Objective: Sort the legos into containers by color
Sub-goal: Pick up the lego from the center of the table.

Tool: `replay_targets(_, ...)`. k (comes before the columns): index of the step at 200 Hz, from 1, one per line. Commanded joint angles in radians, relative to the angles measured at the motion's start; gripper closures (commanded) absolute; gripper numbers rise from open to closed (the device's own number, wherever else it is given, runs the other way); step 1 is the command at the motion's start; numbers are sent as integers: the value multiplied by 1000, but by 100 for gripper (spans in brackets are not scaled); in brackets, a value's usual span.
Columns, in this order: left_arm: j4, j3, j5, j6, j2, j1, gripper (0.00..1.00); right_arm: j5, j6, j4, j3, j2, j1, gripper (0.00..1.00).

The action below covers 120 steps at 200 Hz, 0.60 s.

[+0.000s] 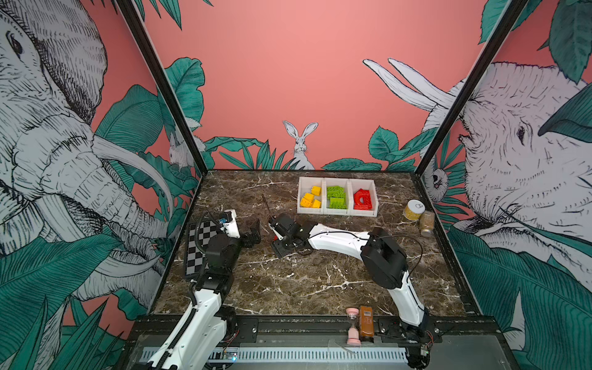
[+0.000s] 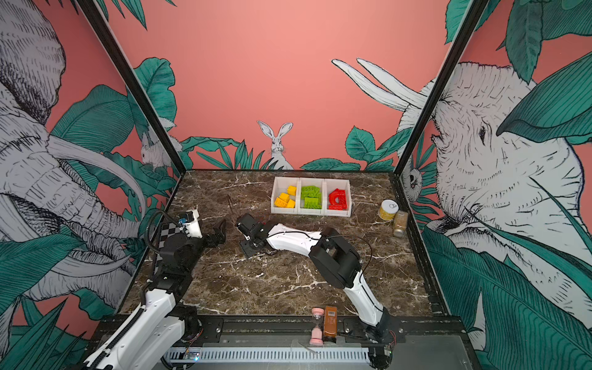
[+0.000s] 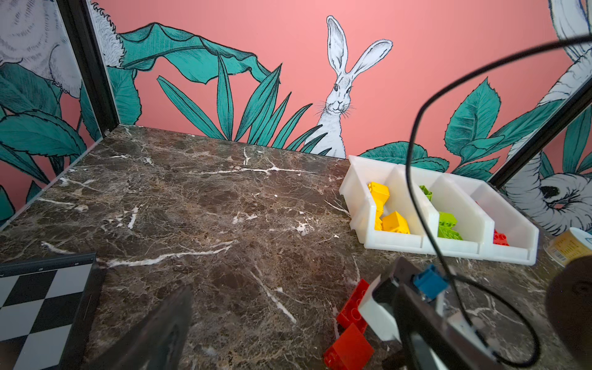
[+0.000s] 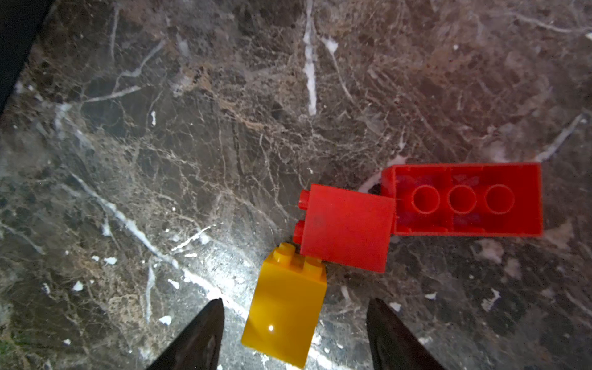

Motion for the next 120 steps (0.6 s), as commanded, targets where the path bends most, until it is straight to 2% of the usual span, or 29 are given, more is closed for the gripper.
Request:
replay_targets(1,-1,-11,-8,-6,-6,-7,1,27,7,-13,34,28,9,33)
replay_targets(68,-5,-9,-11,-5,-5,-6,2,72,9,6,19,53,9,43)
replay_targets(120,-7,-6,-7,1,-6,-6,1,59,10,150,-122,-32,8,61)
